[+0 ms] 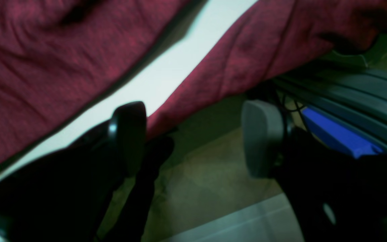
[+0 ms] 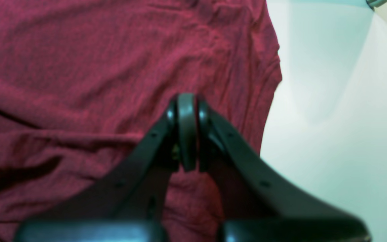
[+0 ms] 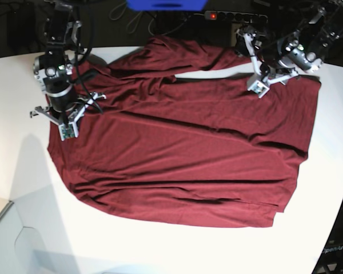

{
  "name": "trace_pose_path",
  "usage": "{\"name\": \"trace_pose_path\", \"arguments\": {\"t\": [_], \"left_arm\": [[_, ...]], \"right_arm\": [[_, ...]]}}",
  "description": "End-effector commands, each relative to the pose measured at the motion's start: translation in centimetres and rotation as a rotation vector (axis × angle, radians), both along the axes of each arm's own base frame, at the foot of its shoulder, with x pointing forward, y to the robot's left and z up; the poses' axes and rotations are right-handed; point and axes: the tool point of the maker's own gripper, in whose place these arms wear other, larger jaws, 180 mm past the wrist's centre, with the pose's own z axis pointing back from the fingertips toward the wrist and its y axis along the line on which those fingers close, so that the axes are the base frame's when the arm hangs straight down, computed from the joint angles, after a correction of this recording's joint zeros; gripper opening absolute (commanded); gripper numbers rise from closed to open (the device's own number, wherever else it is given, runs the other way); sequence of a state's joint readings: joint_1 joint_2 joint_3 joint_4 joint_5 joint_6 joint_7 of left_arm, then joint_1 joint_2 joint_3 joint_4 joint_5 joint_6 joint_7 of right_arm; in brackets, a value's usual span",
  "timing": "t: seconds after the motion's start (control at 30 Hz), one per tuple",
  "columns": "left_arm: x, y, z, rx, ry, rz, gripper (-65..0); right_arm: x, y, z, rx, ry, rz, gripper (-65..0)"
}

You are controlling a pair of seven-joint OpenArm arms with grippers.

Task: Layout the t-shirt on the table in an organized manner, then fold the t-shirt properly

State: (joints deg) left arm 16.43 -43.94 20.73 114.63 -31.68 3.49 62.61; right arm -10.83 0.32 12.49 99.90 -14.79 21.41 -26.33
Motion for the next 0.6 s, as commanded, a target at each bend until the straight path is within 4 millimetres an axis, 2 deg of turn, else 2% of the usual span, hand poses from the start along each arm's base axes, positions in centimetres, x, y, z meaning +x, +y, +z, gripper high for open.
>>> {"name": "trace_pose_path", "arguments": {"t": [0.0,0.1,0.23,0.57], "left_arm": [[0.3,0.4,0.3,0.009,-0.007,0.003,-21.6],[0.3,0.0,0.2,0.0,-0.005,0.006,-21.6],[0.0,0.8,-0.8,0.021,0.024,0.03,-21.6],[1.2,1.6,-1.6,0.038,0.024,0.063,-21.6]], "right_arm": [[0.9,-0.2,1.5,-0.008,-0.058,0.004,-65.0],[0.9,-0.2,1.6,-0.007,-0.059,0.005,-65.0],[1.0,0.0,1.6,-0.006,-0.062,0.009,-65.0],[1.6,-0.2,2.1,-0.011,-0.076,0.005,-65.0]]}}
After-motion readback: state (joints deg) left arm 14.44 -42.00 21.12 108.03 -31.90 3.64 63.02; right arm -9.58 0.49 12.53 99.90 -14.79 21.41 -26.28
